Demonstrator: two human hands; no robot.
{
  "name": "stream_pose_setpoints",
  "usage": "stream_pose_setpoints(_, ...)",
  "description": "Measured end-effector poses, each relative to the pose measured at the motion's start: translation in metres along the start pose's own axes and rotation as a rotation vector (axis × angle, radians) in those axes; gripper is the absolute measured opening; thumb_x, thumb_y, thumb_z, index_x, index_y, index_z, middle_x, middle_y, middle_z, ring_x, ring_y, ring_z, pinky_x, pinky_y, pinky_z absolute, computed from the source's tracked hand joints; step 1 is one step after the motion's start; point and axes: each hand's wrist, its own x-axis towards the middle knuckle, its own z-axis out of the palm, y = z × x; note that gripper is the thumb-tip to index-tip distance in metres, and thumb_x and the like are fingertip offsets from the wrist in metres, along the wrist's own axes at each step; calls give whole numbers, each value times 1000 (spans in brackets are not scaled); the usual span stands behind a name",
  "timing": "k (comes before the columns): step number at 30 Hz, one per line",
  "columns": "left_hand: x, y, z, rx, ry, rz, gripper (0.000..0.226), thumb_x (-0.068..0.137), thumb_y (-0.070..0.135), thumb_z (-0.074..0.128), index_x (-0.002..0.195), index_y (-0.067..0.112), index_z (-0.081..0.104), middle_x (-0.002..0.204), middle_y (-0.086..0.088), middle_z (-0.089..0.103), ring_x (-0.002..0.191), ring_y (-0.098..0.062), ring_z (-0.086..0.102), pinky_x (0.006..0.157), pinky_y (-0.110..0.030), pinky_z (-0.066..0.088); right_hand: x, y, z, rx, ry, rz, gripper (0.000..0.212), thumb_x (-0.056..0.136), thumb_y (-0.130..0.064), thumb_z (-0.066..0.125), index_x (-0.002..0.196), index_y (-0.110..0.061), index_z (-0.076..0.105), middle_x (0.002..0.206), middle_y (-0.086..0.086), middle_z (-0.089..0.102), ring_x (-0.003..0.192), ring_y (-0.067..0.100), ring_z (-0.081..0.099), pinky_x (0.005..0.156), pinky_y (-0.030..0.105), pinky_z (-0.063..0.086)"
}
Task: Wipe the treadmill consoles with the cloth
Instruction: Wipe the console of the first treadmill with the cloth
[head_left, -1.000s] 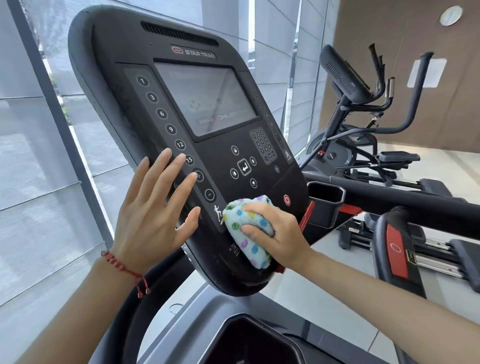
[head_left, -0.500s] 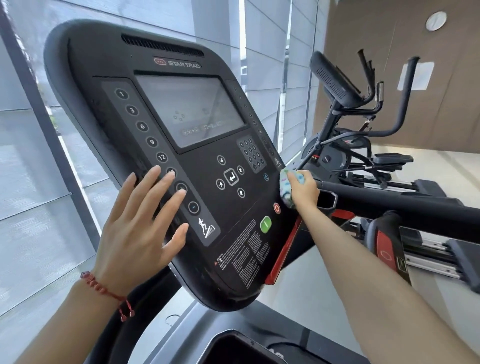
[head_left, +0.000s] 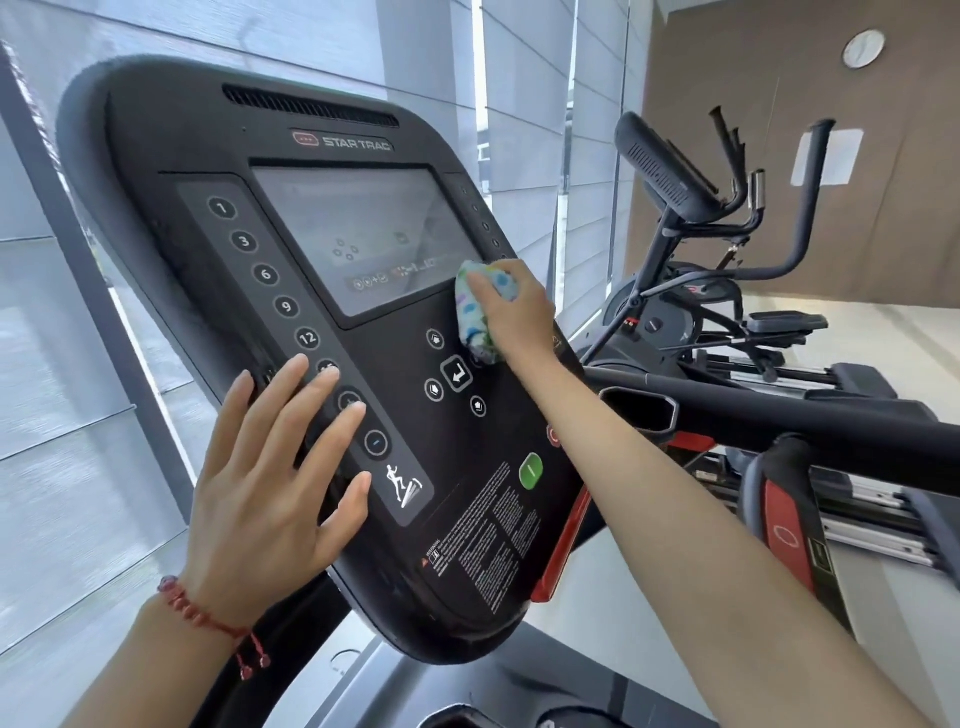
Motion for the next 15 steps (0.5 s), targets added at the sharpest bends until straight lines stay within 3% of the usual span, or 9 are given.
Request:
stream_pose_setpoints(3, 1, -1, 0, -5, 3, 4, 42, 90, 29, 44, 106, -2, 68, 123, -23, 56, 124, -36, 41, 107, -54, 26, -7, 19, -13, 21, 21, 63, 26, 90, -36, 55, 105, -16, 59, 90, -2, 57, 90, 18, 54, 74, 23, 37)
stream_pose_setpoints(5, 1, -1, 0, -9, 6, 3, 41, 90, 29, 44, 106, -2, 68, 123, -23, 56, 124, -36, 41, 107, -54, 25, -14, 51, -32, -41, 60, 161, 29, 91, -36, 53, 109, -13, 58, 96, 4, 58, 89, 18, 49, 71, 20, 31)
stream_pose_setpoints(9, 0, -1, 0, -21, 11, 2, 42, 90, 29, 44, 106, -2, 67, 123, -24, 56, 124, -37, 41, 107, -54, 25, -24, 101, -63, -124, 204, 405, 32, 90, -36, 53, 108, -11, 60, 112, 17, 63, 105, 32, 52, 81, 31, 37)
stream_pose_setpoints(15, 2, -5, 0, -15, 0, 23, 44, 90, 32, 44, 106, -1, 68, 123, -23, 56, 124, -36, 42, 108, -52, 26, -2, 86, -47, -108, 239, 396, 32, 87, -34, 56, 108, -11, 60, 113, 15, 62, 112, 33, 50, 87, 34, 41)
